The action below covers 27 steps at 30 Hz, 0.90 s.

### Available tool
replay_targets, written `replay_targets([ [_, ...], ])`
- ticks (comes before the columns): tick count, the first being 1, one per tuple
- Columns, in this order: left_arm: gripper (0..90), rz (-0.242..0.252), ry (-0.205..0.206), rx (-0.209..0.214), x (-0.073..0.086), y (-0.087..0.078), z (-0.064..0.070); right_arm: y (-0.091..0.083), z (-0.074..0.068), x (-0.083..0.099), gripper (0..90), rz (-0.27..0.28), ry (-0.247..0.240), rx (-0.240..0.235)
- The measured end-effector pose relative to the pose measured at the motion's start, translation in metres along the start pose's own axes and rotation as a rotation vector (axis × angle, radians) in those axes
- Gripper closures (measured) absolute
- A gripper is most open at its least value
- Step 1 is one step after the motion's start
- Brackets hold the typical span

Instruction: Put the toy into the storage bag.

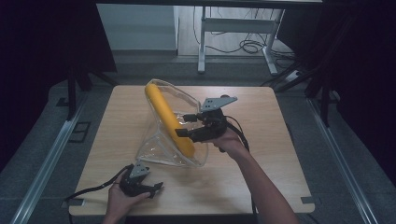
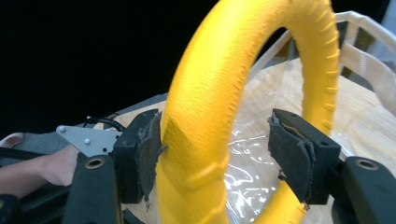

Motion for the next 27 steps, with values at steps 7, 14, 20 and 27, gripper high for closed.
replay_targets([
  [7, 18.7, 0.0, 0.0, -0.001, 0.0, 0.0, 0.0, -0.016, 0.001, 0.007, 35.6, 0.019, 0.001, 0.039],
  [14, 18.5, -0.001, 0.001, -0.001, 0.0, 0.001, 0.0, -0.027, 0.005, 0.015, 35.7, 0.015, 0.01, 0.073],
  [20, 18.5, 0.0, -0.001, -0.001, 0.0, 0.001, 0.0, -0.036, 0.009, 0.023, 35.8, 0.008, 0.019, 0.106],
  [27, 18.5, -0.003, 0.001, -0.001, 0.0, 0.001, 0.0, -0.043, 0.012, 0.032, 35.9, -0.003, 0.032, 0.129],
])
Point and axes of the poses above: each handheld gripper's, and its own axes: y roughly forward along the jaws, x roughly out of its underside, z roughly to its right, the point moved 2 cm from there along y, roughly forward along the jaws, and after that the axes turned 15 degrees about -y, right-handed, at the moved point
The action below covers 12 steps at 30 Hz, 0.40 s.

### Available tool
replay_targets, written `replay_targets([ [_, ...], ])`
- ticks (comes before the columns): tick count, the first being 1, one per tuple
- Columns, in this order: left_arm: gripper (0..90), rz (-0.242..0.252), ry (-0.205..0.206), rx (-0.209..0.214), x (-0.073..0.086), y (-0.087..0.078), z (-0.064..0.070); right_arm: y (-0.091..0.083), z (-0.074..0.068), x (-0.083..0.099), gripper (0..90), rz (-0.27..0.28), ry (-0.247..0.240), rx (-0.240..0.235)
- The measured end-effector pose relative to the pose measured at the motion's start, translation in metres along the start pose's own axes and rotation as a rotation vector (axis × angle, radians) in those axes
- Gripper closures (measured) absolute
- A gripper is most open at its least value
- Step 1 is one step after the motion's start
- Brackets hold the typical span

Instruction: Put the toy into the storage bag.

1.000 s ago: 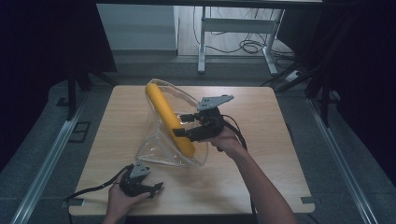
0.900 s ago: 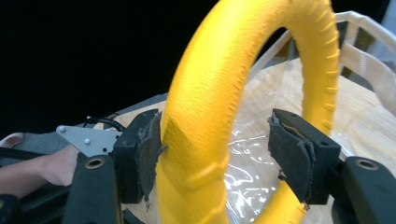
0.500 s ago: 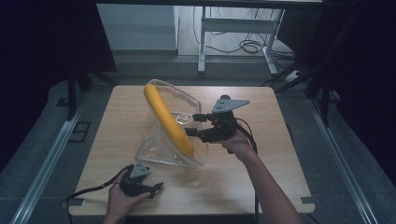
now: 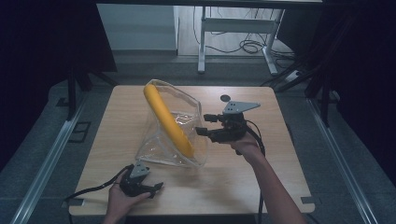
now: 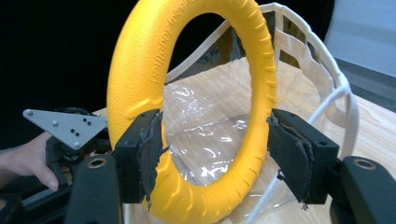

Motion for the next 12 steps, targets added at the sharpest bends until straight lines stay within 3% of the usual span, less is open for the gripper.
replay_targets([
  [12, 18.5, -0.004, -0.001, 0.0, 0.0, 0.0004, 0.0, -0.0022, -0.0001, 0.0098, 35.6, -0.008, 0.007, 0.008],
])
Point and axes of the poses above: each handheld gripper's, and its own axes: y roughly forward along the jaws, x roughly out of its underside, z roughly to its right, the point moved 2 cm from there along y, roughly forward along the jaws, and after that the axes turned 15 degrees about -y, right-handed, at the moved point
